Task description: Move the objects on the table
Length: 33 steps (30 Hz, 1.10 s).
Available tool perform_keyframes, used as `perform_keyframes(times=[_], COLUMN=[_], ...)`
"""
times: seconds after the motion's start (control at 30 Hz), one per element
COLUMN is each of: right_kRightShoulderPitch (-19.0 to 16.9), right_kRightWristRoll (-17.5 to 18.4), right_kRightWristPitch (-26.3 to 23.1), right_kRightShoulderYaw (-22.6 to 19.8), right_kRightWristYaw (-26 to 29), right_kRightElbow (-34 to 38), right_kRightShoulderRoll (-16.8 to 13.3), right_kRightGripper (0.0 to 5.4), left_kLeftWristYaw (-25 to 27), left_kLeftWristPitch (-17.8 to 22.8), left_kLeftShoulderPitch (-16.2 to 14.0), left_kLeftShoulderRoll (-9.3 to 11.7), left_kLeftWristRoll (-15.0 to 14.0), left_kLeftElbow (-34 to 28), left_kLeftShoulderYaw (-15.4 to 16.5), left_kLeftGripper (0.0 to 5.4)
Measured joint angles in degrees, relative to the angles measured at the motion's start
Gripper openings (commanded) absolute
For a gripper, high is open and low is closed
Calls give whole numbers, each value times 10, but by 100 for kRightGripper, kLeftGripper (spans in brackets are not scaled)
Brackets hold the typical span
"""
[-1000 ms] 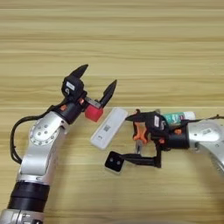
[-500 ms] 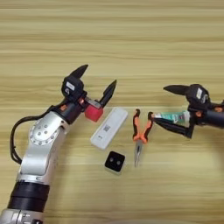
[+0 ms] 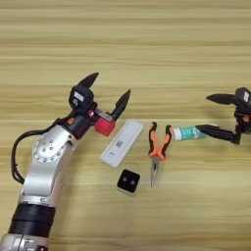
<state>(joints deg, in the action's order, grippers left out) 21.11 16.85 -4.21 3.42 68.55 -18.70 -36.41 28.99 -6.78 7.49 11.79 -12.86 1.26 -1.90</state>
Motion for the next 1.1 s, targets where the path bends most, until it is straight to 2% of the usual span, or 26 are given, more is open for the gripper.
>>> perform_keyframes(times=[0.17, 0.37, 0.47, 0.93, 1.1], right_kRightShoulderPitch=[29, 40, 45, 58, 66], right_kRightWristRoll=[-4, -24, -49, -111, -124], right_kRightWristPitch=[37, 72, 95, 149, 151], right_kRightShoulderYaw=[-2, 0, 11, 40, 43], right_kRightWristYaw=[41, 56, 53, 18, 6], right_kRightElbow=[-67, -117, -141, -226, -249], right_kRightShoulderRoll=[-10, -11, -9, 36, 50], right_kRightGripper=[537, 537, 537, 537, 480], left_kLeftWristYaw=[0, 0, 0, 0, 0], left_kLeftWristPitch=[0, 0, 0, 0, -1], left_kLeftShoulderPitch=[0, 0, 0, 0, 0], left_kLeftShoulderRoll=[0, 0, 0, 0, 0], left_kLeftWristRoll=[0, 0, 0, 0, 0], left_kLeftElbow=[0, 0, 0, 0, 0], left_kLeftShoulderYaw=[0, 0, 0, 0, 0], left_kLeftGripper=[540, 540, 540, 540, 540])
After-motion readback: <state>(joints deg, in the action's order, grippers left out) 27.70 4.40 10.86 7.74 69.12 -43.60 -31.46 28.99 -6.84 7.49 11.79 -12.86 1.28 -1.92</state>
